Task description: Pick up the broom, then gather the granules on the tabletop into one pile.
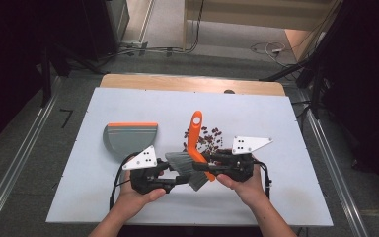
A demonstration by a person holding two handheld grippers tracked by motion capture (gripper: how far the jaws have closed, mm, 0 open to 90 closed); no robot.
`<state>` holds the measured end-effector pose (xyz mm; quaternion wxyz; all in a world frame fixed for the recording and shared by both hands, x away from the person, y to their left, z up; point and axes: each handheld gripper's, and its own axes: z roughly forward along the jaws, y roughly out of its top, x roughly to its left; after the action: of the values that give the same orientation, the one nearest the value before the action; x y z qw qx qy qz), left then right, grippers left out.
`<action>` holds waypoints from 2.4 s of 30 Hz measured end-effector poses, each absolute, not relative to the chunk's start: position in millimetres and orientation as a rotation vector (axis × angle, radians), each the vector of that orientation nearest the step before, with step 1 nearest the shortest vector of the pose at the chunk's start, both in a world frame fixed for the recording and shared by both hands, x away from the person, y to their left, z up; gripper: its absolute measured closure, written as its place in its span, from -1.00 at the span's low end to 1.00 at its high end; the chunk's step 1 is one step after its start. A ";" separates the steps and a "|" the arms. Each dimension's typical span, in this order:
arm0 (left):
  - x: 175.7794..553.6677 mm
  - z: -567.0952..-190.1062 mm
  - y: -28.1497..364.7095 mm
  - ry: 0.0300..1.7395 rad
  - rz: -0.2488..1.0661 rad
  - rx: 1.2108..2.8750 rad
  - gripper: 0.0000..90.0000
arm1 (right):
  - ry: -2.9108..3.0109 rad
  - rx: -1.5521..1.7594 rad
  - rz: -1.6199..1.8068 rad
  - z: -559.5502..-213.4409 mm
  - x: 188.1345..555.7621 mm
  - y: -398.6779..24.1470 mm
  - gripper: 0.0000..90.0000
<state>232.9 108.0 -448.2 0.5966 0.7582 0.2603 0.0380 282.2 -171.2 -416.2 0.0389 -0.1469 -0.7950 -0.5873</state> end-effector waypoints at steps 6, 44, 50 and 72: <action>232.5 -447.6 117.0 0.678 0.188 1.775 -0.61 | -2.502 -0.598 -1.800 -415.9 287.0 -179.1 0.52; 224.8 -458.0 187.7 0.870 0.439 1.700 -1.00 | -3.125 -1.417 -1.186 -415.1 390.4 -199.4 0.52; 225.6 -459.7 189.7 0.873 0.429 1.699 -1.00 | -3.342 -1.414 -0.844 -422.9 408.0 -174.5 0.52; 226.2 -459.9 188.7 0.870 0.420 1.705 -1.00 | -3.346 -1.101 -0.670 -443.7 381.3 -135.7 0.54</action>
<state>226.2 188.7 -459.9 0.5570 0.7226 0.3686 0.1781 381.3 -135.7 -443.7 -0.2202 -0.2997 -0.9102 -0.1823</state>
